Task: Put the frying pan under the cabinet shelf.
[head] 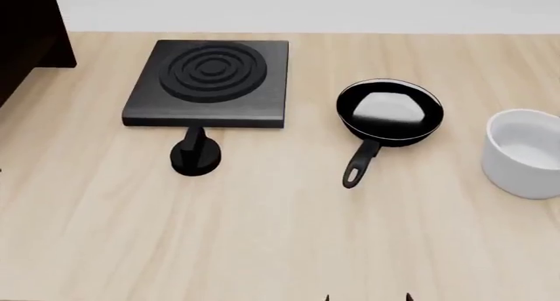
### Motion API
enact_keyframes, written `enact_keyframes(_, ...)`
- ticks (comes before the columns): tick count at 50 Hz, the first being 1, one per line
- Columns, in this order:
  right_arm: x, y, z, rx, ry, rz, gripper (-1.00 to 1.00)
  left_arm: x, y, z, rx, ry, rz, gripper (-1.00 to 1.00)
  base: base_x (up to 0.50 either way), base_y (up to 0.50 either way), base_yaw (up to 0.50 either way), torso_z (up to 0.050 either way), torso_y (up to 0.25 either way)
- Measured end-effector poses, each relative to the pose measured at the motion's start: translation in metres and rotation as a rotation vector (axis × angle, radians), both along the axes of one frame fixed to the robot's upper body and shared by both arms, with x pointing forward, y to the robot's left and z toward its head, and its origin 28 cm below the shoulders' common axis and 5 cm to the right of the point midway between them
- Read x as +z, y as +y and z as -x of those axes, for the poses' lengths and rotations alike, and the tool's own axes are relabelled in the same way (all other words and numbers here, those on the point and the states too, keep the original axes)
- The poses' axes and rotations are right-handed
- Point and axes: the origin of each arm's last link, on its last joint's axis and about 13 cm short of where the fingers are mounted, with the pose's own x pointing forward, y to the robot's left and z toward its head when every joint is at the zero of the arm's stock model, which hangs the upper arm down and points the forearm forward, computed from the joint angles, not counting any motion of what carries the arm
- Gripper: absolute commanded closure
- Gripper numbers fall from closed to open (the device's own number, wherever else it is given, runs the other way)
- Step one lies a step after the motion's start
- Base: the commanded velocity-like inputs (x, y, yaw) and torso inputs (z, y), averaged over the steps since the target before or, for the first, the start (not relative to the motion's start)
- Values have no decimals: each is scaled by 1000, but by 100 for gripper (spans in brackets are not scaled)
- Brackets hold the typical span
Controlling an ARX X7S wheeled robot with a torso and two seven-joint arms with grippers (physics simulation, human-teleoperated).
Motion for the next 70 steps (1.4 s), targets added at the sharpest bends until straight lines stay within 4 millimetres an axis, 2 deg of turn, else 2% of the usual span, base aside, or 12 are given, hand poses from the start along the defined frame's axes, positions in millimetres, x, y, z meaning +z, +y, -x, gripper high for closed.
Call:
enact_keyframes(13, 3, -1, 3, -3, -2, 9, -100, 1, 1, 5, 5, 1, -16, -100, 0, 0, 0, 49, 62)
enact_keyframes(24, 14, -5, 3, -16, -16, 20, -100, 11, 4, 6, 12, 0, -24, -100, 0, 0, 0, 31, 37)
enact_keyframes(49, 83, -25, -13, -45, -90, 133, -100, 78, 22, -8, 21, -34, -90, -100, 0, 0, 0, 0, 0)
enact_keyframes(70, 138, -38, -35, -60, -135, 211, -100, 146, 30, -31, 28, -89, -129, -100, 0, 0, 0, 0, 0)
